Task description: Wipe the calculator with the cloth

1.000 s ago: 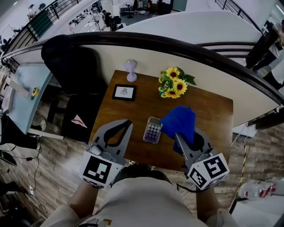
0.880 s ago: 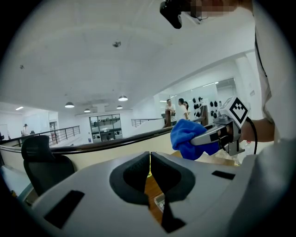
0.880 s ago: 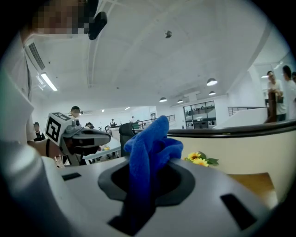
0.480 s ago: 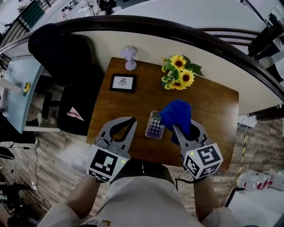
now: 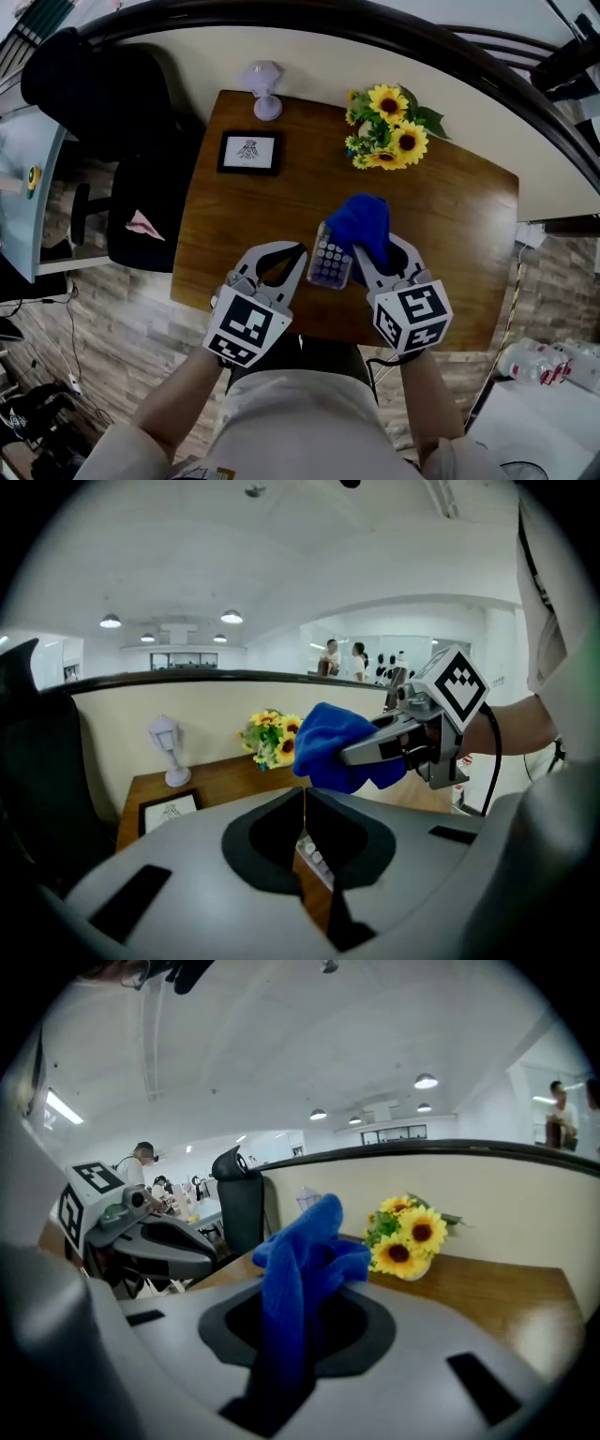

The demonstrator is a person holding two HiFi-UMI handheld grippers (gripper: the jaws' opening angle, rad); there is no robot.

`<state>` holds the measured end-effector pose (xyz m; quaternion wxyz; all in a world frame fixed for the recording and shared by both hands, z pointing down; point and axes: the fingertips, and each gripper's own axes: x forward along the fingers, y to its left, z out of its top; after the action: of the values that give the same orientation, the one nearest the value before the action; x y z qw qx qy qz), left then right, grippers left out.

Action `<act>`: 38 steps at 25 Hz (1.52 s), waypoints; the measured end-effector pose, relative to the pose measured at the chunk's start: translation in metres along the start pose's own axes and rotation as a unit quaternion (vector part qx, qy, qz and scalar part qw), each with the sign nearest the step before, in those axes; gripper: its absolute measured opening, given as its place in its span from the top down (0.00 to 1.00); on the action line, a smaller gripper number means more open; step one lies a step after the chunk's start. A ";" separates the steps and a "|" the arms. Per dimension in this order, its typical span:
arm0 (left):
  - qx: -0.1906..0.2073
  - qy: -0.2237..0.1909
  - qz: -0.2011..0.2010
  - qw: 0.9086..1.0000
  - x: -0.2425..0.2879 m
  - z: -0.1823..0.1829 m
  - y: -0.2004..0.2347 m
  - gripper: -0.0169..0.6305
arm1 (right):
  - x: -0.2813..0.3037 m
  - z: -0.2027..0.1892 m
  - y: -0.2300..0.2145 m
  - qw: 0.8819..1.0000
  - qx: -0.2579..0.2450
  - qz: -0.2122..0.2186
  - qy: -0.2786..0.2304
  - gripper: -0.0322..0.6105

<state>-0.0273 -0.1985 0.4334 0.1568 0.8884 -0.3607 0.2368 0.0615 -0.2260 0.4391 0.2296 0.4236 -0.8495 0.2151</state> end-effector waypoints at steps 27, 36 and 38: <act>-0.118 0.079 -0.116 0.983 0.120 -0.141 -0.019 0.96 | 0.121 -0.114 0.000 0.991 -0.001 0.063 0.115 0.79; -0.110 0.096 -0.082 0.986 0.121 -0.143 -0.018 0.96 | 0.107 -0.127 -0.015 0.985 -0.060 0.053 0.154 0.80; -0.100 0.093 -0.071 0.988 0.120 -0.143 -0.018 0.96 | 0.097 -0.132 -0.029 0.985 -0.051 0.035 0.160 0.80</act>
<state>0.0173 -0.1897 0.6158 0.2941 0.8656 -0.3027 0.2693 0.0608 -0.2277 0.6052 0.3768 0.3416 -0.8256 0.2443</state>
